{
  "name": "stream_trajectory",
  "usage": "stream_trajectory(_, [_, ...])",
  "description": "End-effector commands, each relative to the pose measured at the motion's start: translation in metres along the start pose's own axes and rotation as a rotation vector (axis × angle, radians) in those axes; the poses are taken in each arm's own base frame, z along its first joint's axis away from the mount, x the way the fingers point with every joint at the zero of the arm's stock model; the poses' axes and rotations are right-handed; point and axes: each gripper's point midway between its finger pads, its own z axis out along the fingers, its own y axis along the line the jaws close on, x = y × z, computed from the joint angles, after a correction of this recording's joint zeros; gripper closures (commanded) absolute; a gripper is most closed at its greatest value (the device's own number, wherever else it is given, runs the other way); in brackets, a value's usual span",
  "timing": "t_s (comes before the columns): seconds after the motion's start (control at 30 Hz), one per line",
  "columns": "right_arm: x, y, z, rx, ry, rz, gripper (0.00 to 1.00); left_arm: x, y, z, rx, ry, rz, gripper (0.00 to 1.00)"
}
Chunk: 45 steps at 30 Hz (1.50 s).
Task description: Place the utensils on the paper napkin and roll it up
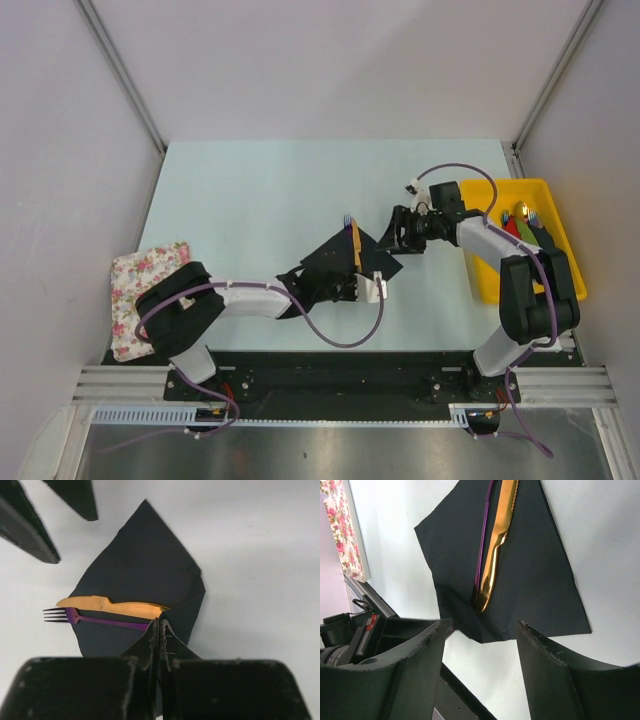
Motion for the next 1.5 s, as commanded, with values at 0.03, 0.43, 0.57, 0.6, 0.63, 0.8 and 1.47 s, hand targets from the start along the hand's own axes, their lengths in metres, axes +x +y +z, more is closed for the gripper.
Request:
stream_trajectory(0.03, [0.009,-0.002,0.006,-0.037,0.035,0.015,0.39,-0.005,0.023,0.011,-0.03,-0.011,-0.064,1.0])
stream_trajectory(0.43, [0.042,0.003,0.026,-0.093,0.147,0.083,0.51,0.012,0.034,0.023,-0.062,0.044,-0.148,1.0])
stream_trajectory(0.57, [0.049,0.005,0.033,-0.091,0.172,0.081,0.57,0.017,0.037,0.024,-0.073,0.057,-0.175,1.0])
stream_trajectory(0.6, [0.05,0.004,0.034,-0.089,0.178,0.087,0.58,0.019,0.038,0.024,-0.077,0.061,-0.181,1.0])
stream_trajectory(0.63, [0.051,0.003,0.035,-0.087,0.181,0.092,0.6,0.02,0.039,0.023,-0.08,0.063,-0.182,1.0])
stream_trajectory(0.8, [0.053,0.004,0.037,-0.095,0.185,0.109,0.7,0.028,0.039,0.024,-0.079,0.085,-0.192,1.0])
stream_trajectory(1.47, [0.074,-0.001,0.06,-0.07,0.257,0.115,0.75,0.028,0.043,0.03,-0.083,0.108,-0.229,1.0])
